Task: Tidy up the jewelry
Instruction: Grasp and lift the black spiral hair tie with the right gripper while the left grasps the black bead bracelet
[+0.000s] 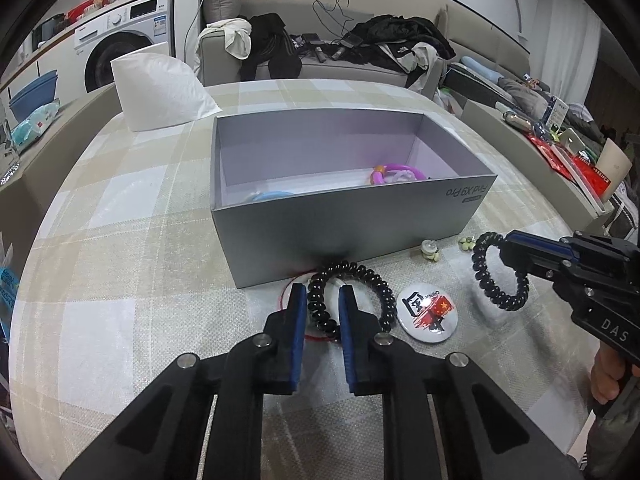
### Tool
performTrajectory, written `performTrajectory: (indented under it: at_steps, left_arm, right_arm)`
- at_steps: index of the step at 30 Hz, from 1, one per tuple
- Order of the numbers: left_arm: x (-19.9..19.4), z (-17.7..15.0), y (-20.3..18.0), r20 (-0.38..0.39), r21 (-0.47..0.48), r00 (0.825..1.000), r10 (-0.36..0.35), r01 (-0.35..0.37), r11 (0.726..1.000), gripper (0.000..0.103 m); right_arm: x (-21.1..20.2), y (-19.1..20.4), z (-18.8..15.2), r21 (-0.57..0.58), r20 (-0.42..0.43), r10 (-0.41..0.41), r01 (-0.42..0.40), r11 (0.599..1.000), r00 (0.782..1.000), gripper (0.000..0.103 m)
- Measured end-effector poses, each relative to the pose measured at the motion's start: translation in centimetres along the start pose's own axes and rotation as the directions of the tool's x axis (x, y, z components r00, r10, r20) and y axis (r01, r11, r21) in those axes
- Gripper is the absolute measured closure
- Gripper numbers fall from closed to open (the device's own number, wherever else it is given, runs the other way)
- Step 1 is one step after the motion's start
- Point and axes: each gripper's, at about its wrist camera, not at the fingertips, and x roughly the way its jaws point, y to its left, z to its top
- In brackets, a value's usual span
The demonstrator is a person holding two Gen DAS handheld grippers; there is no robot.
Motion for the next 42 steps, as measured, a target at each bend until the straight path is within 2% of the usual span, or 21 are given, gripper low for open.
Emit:
performTrajectory:
  at_steps: [3,5,12,20,30,42]
  left_arm:
    - [0.1,-0.1,0.2,-0.009,-0.005,1.0,-0.001,0.001,1.0,0.093]
    - [0.0,-0.1,0.2,-0.009,-0.008,1.0,-0.002,0.002,1.0,0.097]
    - [-0.7,-0.3,0.2,0.018,-0.005,1.0,-0.017,0.017,1.0,0.097]
    - [-2.2,0.1,-0.1,0.084,0.007,0.996,-0.034,0.034,0.999,0.097]
    - [-4.9,1.2,0.3,0.205,-0.003,0.978,-0.036,0.037,0.999,0.097]
    - [-5.2,1.7,0.8,0.244,-0.029,0.97,-0.02,0.027,0.999,0.097]
  right_arm:
    - [-0.2,0.0,0.1,0.001,0.004,-0.002,0.002,1.0,1.0,0.095]
    - [-0.2,0.1,0.1,-0.001,0.004,-0.001,0.001,1.0,1.0,0.095]
    - [-0.6,0.0,0.1,0.002,0.018,-0.004,0.004,1.0,1.0,0.095]
    - [-1.4,-0.4,0.4,0.029,0.066,0.0,-0.002,1.0,0.998,0.095]
    - [-3.3,-0.8,1.0,0.073,0.168,0.008,-0.02,0.997,0.986,0.095]
    - [-3.8,-1.1,1.4,0.101,0.203,-0.003,-0.018,0.995,0.979,0.094]
